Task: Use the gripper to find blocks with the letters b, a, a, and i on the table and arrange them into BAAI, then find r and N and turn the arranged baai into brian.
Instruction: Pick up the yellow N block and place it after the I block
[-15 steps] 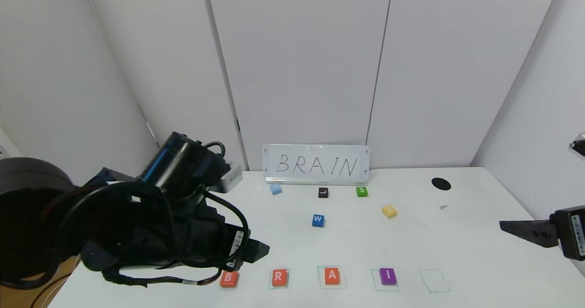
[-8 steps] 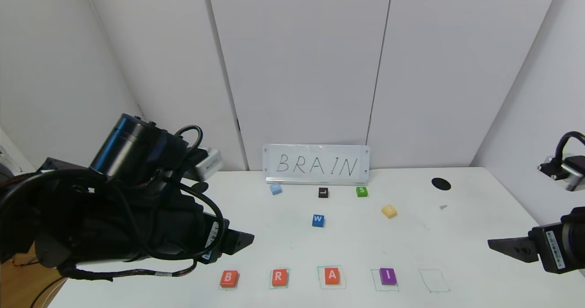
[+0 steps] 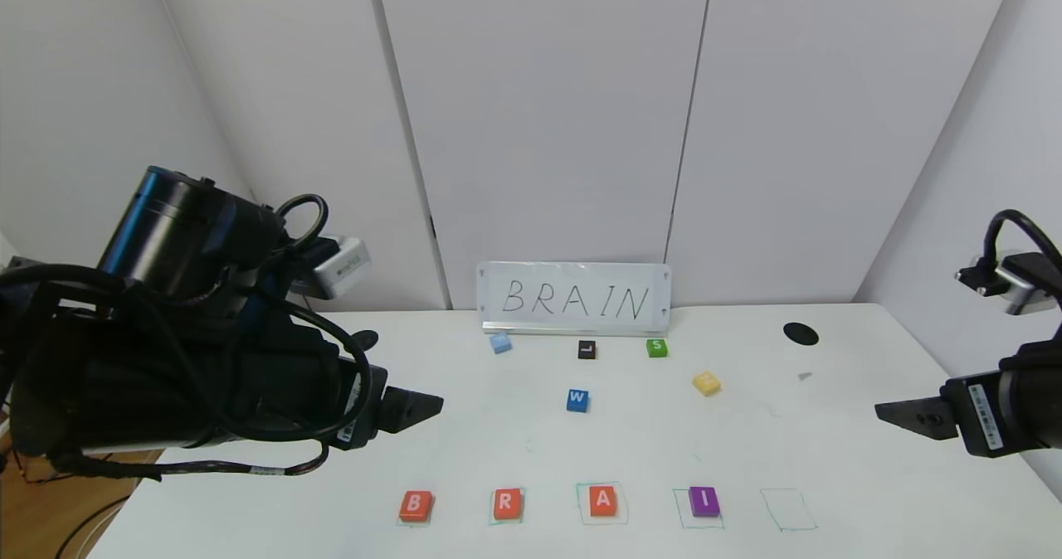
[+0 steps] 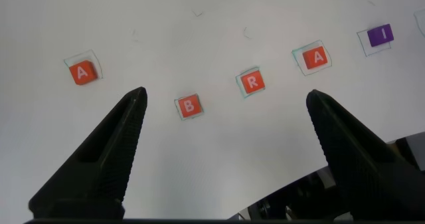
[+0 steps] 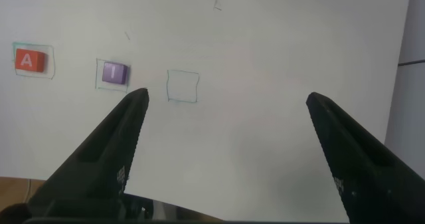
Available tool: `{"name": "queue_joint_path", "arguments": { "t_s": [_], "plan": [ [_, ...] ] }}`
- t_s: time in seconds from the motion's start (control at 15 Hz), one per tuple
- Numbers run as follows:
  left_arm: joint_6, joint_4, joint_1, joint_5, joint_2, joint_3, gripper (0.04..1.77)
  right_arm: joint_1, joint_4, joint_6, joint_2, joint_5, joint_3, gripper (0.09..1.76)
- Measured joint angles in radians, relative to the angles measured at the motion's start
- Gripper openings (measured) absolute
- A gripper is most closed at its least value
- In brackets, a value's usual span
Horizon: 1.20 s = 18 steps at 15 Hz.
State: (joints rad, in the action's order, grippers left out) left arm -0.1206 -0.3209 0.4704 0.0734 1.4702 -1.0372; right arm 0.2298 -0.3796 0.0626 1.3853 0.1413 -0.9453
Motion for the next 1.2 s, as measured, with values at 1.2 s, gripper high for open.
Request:
{"name": "queue_joint_path", "arguments": {
  "t_s": [1.2],
  "plan": [
    [0.057, -0.002, -0.089, -0.059, 0.001, 0.003, 1.72, -0.014, -0.009, -0.275, 0.509, -0.079, -0.41, 1.71]
  ]
}}
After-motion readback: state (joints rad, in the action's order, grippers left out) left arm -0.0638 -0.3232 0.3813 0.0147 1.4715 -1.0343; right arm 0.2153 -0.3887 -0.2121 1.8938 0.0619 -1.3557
